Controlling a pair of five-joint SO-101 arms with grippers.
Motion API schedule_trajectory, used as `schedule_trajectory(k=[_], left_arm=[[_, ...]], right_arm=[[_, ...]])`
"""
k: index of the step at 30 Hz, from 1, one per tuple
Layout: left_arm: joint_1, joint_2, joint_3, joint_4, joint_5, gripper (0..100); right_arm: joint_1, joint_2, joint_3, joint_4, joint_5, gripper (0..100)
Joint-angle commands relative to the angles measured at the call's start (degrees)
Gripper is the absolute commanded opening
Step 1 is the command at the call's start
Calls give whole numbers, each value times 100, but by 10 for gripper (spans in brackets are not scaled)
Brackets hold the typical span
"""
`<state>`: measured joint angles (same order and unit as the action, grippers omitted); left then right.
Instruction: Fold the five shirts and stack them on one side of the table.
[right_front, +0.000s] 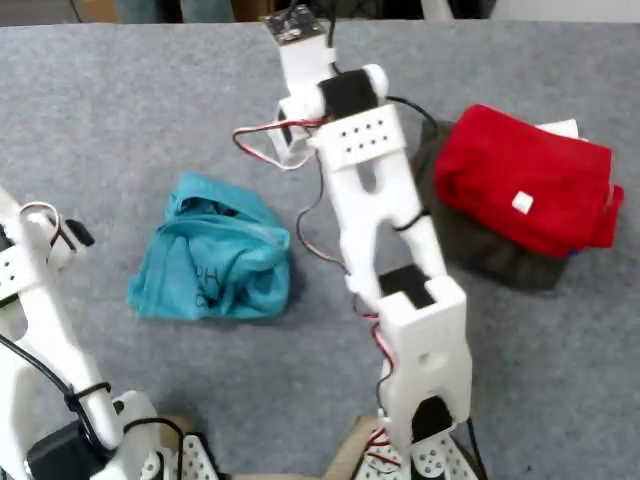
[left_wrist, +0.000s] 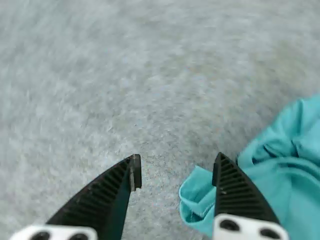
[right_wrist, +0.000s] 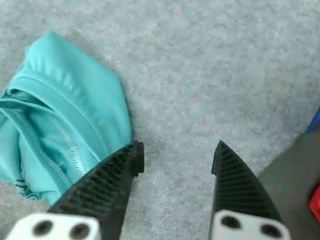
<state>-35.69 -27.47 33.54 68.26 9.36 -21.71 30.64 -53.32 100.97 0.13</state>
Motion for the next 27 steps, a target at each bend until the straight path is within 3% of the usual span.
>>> schedule_trajectory(k=[1,4,7,13,18,23,27], left_arm=[[31,18,-57,-114,624,238],[646,62,-382,97,686,191],[1446,70,-655,193,686,175],[3108,79,-1130,132,730,175],[4488,176,-1077,-378,730,175],[5103,1231,-963,-888,738,173],[5156,2242,-1437,-633,958,151]], right_arm=[[229,-312,66,18,9,148],[536,-321,66,26,9,8],[914,-479,66,26,9,76],[1503,-901,31,-9,62,77],[1916,-945,48,-9,62,77],[2189,-980,22,-18,62,77],[2400,-954,48,-18,62,77]])
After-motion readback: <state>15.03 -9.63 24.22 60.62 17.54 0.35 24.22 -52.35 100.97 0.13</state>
